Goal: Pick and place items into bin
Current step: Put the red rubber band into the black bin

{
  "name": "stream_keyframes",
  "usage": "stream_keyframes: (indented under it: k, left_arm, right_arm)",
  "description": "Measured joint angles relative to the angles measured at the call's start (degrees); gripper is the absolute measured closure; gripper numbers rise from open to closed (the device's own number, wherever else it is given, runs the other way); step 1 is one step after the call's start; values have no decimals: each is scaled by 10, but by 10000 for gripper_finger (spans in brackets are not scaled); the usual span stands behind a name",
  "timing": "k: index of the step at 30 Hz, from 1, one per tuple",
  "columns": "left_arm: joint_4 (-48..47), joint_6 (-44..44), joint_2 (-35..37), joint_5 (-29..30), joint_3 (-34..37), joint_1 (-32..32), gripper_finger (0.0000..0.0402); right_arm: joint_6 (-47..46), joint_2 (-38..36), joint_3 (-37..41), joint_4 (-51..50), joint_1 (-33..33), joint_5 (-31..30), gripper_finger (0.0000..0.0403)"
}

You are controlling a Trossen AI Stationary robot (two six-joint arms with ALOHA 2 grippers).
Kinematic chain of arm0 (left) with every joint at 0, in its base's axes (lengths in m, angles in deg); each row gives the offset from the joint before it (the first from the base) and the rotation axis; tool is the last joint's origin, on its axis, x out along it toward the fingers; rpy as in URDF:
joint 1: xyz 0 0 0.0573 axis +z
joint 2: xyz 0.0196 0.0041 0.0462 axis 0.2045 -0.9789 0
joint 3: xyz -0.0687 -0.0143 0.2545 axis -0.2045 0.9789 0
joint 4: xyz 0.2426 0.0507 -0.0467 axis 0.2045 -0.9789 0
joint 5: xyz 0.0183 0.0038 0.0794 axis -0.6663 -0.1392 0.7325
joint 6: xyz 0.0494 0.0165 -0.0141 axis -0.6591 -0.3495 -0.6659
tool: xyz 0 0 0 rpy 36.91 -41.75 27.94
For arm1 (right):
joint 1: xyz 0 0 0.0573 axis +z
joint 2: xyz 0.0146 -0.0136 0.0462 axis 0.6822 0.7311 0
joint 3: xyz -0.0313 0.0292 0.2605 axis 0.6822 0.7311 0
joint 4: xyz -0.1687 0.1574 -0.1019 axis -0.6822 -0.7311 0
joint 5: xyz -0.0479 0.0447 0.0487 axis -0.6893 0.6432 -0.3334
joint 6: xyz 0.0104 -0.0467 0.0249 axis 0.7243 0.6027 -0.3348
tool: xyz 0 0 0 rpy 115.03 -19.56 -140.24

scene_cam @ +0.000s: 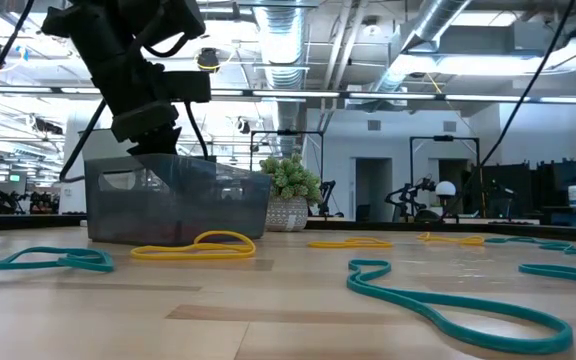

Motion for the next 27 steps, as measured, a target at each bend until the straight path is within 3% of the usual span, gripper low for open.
stream_keyframes:
  k: [8, 13, 27]
  left_arm:
    - [0, 24, 0, 0, 0, 0, 302]
    - [0, 55, 0, 0, 0, -8, 302]
    - [23, 37, 0, 2, 0, -10, 302]
  right_arm:
    - [-121, 0, 0, -27, 68, -6, 327]
    - [-120, 29, 0, 14, 87, -18, 327]
    - [-177, 119, 0, 83, 87, -7, 328]
